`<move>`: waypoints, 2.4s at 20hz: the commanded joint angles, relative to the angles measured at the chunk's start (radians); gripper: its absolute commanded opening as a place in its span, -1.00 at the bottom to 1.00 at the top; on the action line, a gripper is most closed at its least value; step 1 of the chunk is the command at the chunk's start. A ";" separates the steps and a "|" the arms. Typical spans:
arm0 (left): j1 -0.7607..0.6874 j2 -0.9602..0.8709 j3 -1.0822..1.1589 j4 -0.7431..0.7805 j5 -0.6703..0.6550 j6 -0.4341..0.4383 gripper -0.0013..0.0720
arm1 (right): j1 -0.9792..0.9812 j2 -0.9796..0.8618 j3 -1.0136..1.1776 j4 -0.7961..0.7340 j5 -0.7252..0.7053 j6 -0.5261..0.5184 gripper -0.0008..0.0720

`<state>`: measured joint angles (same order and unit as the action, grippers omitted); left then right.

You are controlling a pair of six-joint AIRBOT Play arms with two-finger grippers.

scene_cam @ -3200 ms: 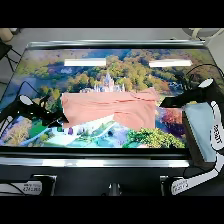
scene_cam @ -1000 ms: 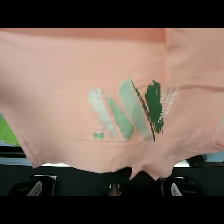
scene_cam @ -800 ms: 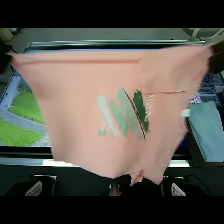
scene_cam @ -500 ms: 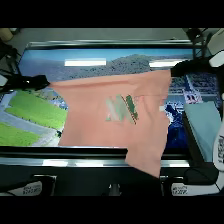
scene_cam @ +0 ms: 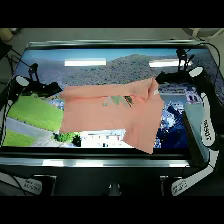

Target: Fold the shirts.

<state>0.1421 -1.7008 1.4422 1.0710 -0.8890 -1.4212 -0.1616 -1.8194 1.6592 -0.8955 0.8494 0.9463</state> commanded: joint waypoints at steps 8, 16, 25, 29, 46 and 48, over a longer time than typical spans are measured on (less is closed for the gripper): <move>0.133 0.068 -0.210 0.085 -0.569 0.040 0.49 | -0.203 0.209 -0.181 -0.291 0.670 -0.065 0.16; 0.099 0.129 -0.446 0.002 -0.467 0.121 0.48 | -0.201 0.269 -0.404 -0.291 0.601 -0.086 0.16; 0.041 0.134 -0.452 0.002 -0.374 0.090 -0.88 | -0.201 0.348 -0.711 -0.151 0.418 -0.106 0.17; 0.041 0.156 -0.452 0.001 -0.375 0.090 -0.88 | -0.201 0.329 -0.781 -0.007 0.291 -0.132 0.17; 0.037 0.837 0.398 0.005 -0.086 0.034 -0.88 | -0.073 0.967 0.139 -0.292 0.014 -0.211 -0.93; 0.037 0.938 0.452 -0.004 -0.034 0.048 -0.88 | -0.073 1.087 0.163 -0.306 -0.020 -0.210 -0.93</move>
<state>0.1799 -0.9161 1.7401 1.0683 -1.0420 -1.3758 -0.2352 -0.9112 1.6917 -1.1275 0.9287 0.7418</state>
